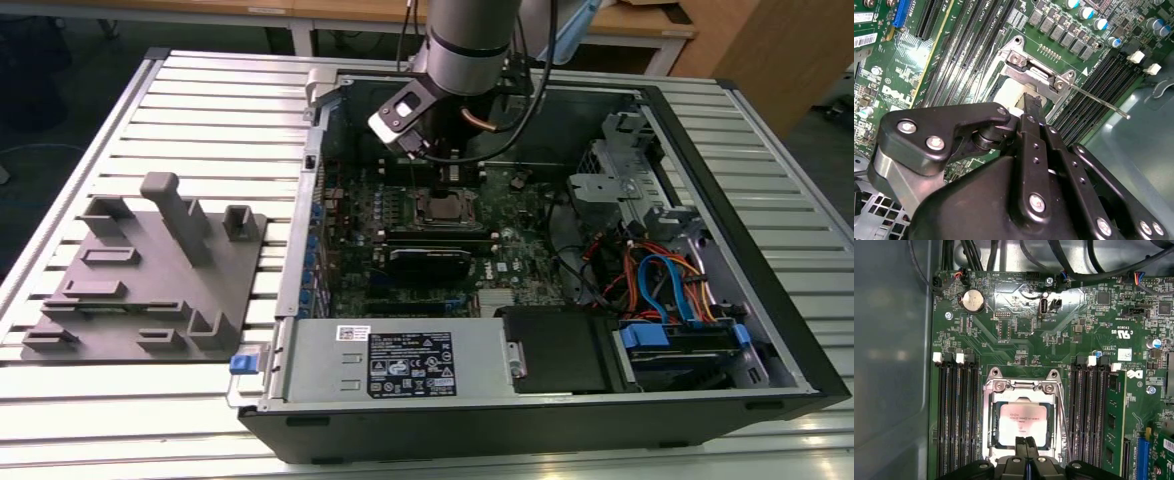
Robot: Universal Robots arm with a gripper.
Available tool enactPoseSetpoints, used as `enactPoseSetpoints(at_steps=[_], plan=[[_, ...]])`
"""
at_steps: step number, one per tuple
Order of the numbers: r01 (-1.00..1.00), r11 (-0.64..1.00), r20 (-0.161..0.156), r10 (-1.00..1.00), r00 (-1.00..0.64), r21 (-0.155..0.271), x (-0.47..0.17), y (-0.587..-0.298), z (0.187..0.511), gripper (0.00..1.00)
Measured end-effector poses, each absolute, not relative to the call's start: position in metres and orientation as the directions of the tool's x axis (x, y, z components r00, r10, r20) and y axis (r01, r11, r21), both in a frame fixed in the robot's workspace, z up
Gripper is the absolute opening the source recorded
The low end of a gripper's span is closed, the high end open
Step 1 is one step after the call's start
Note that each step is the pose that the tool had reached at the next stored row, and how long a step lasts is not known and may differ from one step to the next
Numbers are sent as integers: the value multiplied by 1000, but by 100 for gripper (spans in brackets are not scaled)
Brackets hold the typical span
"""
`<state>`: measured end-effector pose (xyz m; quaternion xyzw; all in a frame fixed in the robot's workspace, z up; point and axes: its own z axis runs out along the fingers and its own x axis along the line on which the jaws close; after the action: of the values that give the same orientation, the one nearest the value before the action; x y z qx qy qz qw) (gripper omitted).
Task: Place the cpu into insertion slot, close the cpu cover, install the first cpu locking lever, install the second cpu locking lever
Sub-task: 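Close the cpu cover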
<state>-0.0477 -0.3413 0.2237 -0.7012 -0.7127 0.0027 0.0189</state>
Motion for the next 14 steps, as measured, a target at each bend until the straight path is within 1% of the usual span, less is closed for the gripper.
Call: enactPoseSetpoints(at_steps=[14], plan=[[999,17,23,1000,-16,-30,-54,-341,218,11]])
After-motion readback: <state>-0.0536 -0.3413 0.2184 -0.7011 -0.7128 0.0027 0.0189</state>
